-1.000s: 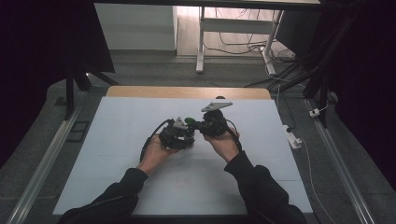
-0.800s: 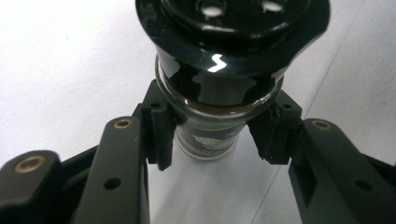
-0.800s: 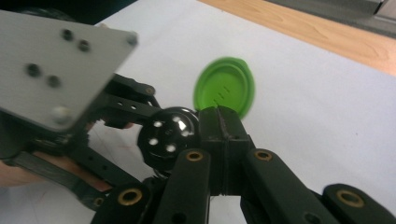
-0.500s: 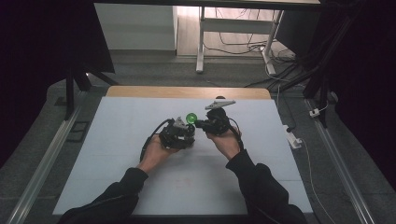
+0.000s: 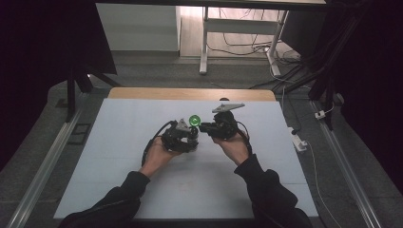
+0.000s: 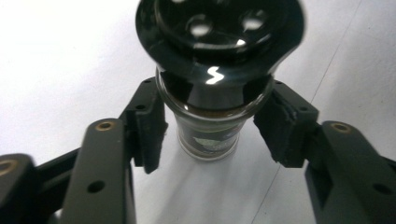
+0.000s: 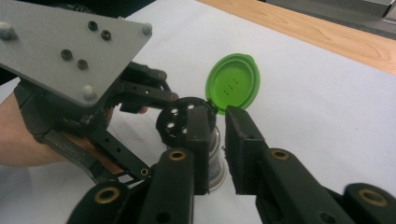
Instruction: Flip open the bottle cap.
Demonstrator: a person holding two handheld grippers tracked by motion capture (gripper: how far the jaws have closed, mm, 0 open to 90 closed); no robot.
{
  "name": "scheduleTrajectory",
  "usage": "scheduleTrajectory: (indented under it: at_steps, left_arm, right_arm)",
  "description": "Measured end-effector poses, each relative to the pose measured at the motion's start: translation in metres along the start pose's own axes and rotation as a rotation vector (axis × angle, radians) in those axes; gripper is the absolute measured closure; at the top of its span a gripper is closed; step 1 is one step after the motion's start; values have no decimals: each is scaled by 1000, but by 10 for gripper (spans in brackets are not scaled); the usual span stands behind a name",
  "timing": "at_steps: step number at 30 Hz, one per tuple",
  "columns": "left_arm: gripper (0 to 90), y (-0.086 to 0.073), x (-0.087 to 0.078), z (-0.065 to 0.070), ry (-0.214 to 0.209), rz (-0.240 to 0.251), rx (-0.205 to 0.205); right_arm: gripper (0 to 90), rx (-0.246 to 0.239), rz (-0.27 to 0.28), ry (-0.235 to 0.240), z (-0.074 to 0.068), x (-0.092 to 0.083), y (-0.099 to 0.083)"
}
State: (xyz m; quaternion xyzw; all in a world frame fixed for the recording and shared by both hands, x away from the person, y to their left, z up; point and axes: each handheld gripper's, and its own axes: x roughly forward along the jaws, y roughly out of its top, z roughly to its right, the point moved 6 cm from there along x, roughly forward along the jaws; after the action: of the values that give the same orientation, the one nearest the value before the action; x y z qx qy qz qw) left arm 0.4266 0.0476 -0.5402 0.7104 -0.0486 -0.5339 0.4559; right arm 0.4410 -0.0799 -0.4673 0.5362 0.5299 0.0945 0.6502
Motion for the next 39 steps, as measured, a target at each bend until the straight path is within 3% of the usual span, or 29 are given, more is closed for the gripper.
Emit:
scheduleTrajectory:
  at_steps: [10, 13, 16, 32, 39]
  left_arm:
    - [261, -4, -16, 0, -65, -18, -81]
    - [227, -9, -21, -1, -54, -35, -110]
    - [197, -14, -26, -2, -52, -56, -112]
    - [22, -24, -58, 14, -163, -10, -148]
    - [0, -35, -79, 22, -225, 27, -191]
  right_arm:
    - [616, -13, -16, 12, -9, -9, -7]
    - [547, -13, -13, 12, -11, -12, -8]
    - [478, -11, -13, 9, -12, -15, -10]
    - [218, -26, -17, 27, -27, -32, -24]
    - [122, -35, -27, 32, -30, -42, -35]
